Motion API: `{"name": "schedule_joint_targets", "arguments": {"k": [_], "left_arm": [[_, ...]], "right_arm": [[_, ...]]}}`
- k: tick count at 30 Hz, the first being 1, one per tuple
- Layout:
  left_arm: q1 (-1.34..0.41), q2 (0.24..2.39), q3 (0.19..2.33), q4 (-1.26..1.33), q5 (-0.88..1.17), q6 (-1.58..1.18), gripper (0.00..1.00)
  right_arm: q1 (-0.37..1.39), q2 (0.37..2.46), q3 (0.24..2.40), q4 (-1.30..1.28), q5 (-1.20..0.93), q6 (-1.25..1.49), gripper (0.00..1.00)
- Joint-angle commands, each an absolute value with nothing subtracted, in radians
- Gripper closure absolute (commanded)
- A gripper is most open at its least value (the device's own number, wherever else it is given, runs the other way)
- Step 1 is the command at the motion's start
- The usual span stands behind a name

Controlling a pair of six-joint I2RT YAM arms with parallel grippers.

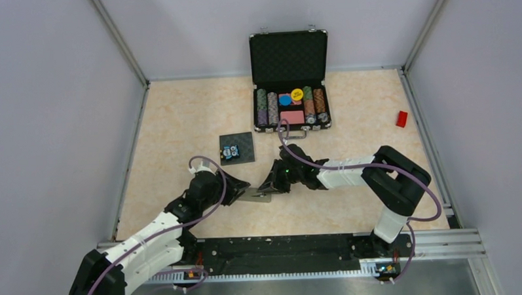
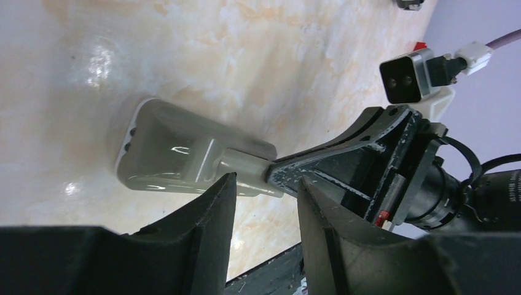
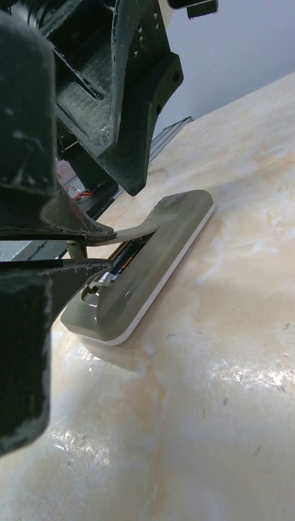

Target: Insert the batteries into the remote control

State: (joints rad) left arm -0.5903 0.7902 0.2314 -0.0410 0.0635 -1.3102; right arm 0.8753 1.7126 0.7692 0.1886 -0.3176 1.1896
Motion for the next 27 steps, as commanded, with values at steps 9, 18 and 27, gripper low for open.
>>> {"name": "schedule_joint_targets", "arguments": {"k": [9, 18, 27], "left_arm": [[-0.587, 0.855, 0.233, 0.094, 0.088, -1.32, 0.54], [-0.586, 0.886, 0.258, 0.084, 0.103, -1.279, 0.52], [-0.586, 0.893, 0.249, 0.086, 0.093, -1.285, 0.51]], "right_arm": [[0.918, 1.731, 0.832, -0.046, -0.2, 1.148, 0.84], [0.922, 1.711, 0.845, -0.074, -0.189, 1.139, 0.72], [0.924, 1.691, 0.894, -0.144, -0.175, 1.131, 0.68]]}}
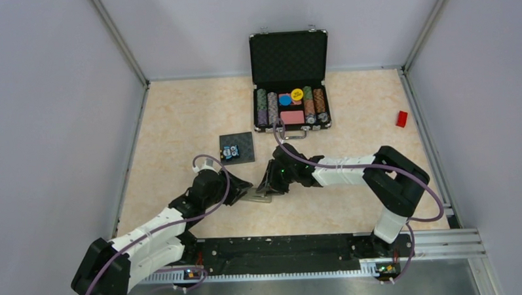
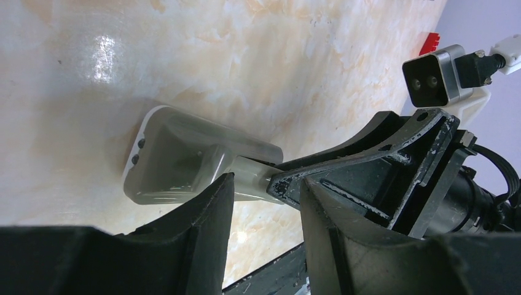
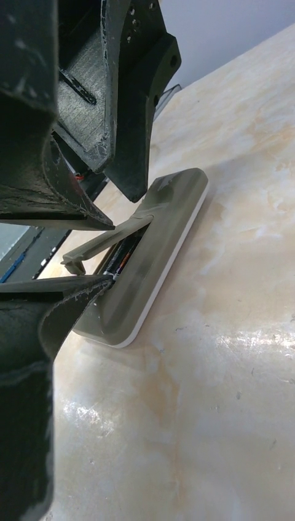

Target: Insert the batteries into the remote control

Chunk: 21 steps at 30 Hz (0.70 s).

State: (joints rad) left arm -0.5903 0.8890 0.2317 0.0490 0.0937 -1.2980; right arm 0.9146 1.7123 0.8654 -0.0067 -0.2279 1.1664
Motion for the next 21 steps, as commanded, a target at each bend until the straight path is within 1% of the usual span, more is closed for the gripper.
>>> {"name": "schedule_joint_targets", "arguments": {"k": [1, 5, 21], "left_arm": [[-0.586, 0.891, 0.246, 0.086, 0.09, -1.286, 0.51], [-0.586, 0.892, 0.237, 0.087, 0.073, -1.293, 0.51], [-0.586, 0.929, 0.194, 0.104, 0.06, -1.302, 0.54]], "right_arm": [[0.925, 1.691, 0.899, -0.153, -0.173, 1.133, 0.67], [0.926, 1.692, 0.916, -0.186, -0.166, 1.143, 0.64], [0.948, 1.704, 0.981, -0.259, -0.144, 1.158, 0.63]]}}
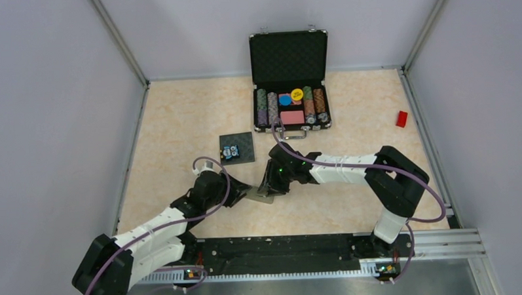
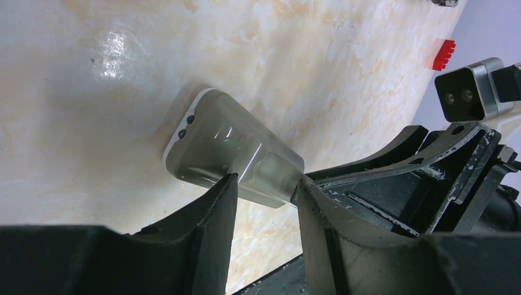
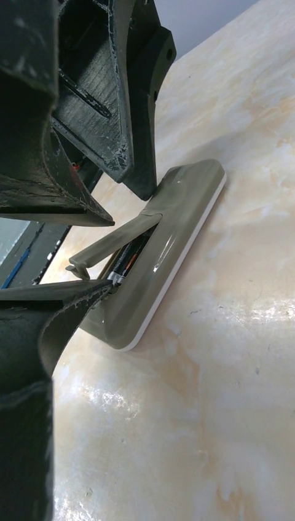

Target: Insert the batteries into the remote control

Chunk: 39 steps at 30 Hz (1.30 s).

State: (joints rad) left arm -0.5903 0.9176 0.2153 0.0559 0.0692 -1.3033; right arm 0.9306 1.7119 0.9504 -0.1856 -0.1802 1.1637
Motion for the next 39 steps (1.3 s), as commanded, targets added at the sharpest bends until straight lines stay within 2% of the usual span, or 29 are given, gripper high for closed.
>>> {"name": "schedule_joint_targets", "arguments": {"k": [1, 10, 24, 39], "left_arm": [[-0.586, 0.93, 0.192, 0.108, 0.059, -1.302, 0.54], [-0.586, 0.919, 0.186, 0.105, 0.057, -1.305, 0.54], [-0.586, 0.899, 0.183, 0.091, 0.049, -1.307, 0.54], [-0.586, 0.897, 0.184, 0.097, 0.051, -1.304, 0.54]], "right_arm": [[0.949, 1.705, 0.983, -0.26, -0.144, 1.159, 0.63], [0.953, 1.681, 0.98, -0.289, -0.127, 1.184, 0.59], [0.953, 1.608, 0.952, -0.336, -0.095, 1.184, 0.6], [0.975, 1.669, 1.025, -0.339, -0.079, 1.112, 0.87]]}}
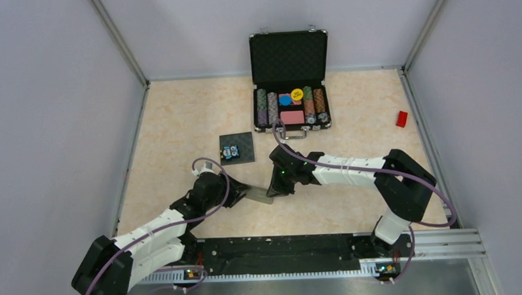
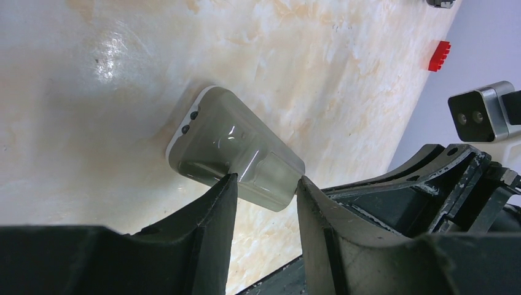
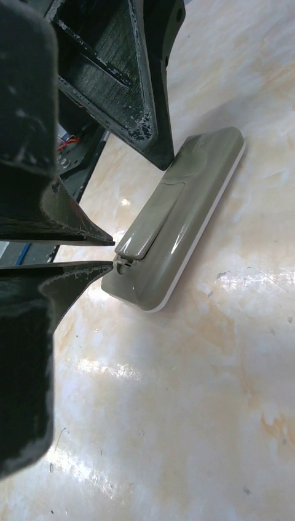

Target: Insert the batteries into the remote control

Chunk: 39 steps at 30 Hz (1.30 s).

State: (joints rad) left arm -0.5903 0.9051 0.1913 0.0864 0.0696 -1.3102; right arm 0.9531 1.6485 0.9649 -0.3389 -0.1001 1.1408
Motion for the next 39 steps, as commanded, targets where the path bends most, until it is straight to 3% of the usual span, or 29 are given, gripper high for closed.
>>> {"name": "schedule_joint_targets", "arguments": {"k": [1, 15, 24, 29, 35, 39], "left_arm": [[-0.586, 0.898, 0.185, 0.095, 0.05, -1.304, 0.54], [-0.586, 0.913, 0.189, 0.097, 0.059, -1.299, 0.54], [-0.586, 0.893, 0.2, 0.086, 0.066, -1.299, 0.54], [-0.585, 0.815, 0.285, -0.057, 0.016, -1.248, 0.54], [-0.583, 0.678, 0.448, -0.368, -0.178, -1.142, 0.48], [-0.581, 0.619, 0.541, -0.595, -0.315, -1.129, 0.4]], "right_arm": [[0.978, 1.672, 1.033, -0.341, -0.076, 1.107, 0.88], [0.99, 1.745, 1.053, -0.386, -0.024, 1.103, 0.96], [0.991, 1.737, 1.077, -0.39, -0.019, 1.083, 0.96], [0.99, 1.642, 1.15, -0.375, -0.003, 0.969, 0.85], [0.991, 1.588, 1.176, -0.325, -0.077, 0.698, 0.51], [0.99, 1.626, 1.169, -0.336, -0.142, 0.469, 0.42]]}}
